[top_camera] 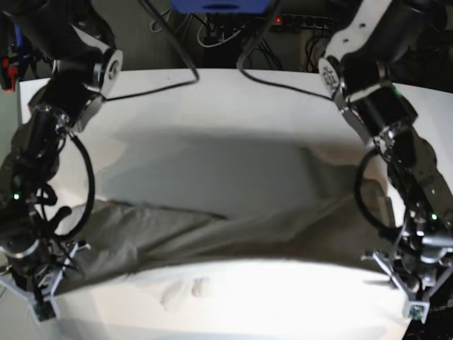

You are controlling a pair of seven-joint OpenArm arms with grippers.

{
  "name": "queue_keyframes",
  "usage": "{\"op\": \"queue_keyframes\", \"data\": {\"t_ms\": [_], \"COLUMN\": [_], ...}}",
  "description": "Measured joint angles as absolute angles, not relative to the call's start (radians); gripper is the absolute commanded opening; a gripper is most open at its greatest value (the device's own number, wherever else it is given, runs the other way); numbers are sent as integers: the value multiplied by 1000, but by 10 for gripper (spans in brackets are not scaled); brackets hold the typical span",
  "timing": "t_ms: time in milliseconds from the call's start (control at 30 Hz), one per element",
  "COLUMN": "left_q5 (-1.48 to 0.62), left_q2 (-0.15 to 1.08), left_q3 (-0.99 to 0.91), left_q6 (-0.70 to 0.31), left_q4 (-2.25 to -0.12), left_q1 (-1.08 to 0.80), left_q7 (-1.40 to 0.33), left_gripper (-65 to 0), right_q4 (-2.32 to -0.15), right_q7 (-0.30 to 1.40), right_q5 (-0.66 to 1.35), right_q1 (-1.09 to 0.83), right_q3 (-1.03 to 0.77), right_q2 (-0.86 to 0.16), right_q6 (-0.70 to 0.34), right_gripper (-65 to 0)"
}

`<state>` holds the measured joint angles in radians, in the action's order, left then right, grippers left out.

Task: Layout the t-shirt on the table in an organized manner, then fold the t-shirt properly
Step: 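Lift the grey shirt by its corners with both grippers and flip it over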

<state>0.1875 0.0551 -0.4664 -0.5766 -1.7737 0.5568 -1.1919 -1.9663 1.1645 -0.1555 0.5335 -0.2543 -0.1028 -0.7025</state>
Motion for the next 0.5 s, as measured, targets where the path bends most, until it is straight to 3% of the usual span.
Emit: {"op": "queue_keyframes", "data": {"t_ms": [100, 267, 500], "left_q5": [197, 191, 186], "left_q2": [58, 61, 62], "left_q3": [-471, -469, -469], "left_q6": [-577, -574, -577], "left_q4": [-1730, -1668, -1737], "left_q1": [677, 846, 847], "left_q7": [-1201, -1071, -1103], "left_gripper": [-650, -650, -650], "right_q4": [-1967, -1978, -1982], "right_q7": [1159, 1126, 1125], "right_q5": [-158, -153, -156], "right_q1": [643, 750, 776], "right_q3": [-255, -255, -259], "right_q2": [-106, -114, -188], "right_q6": [-702, -702, -702], "right_gripper": [-650, -650, -650]}}
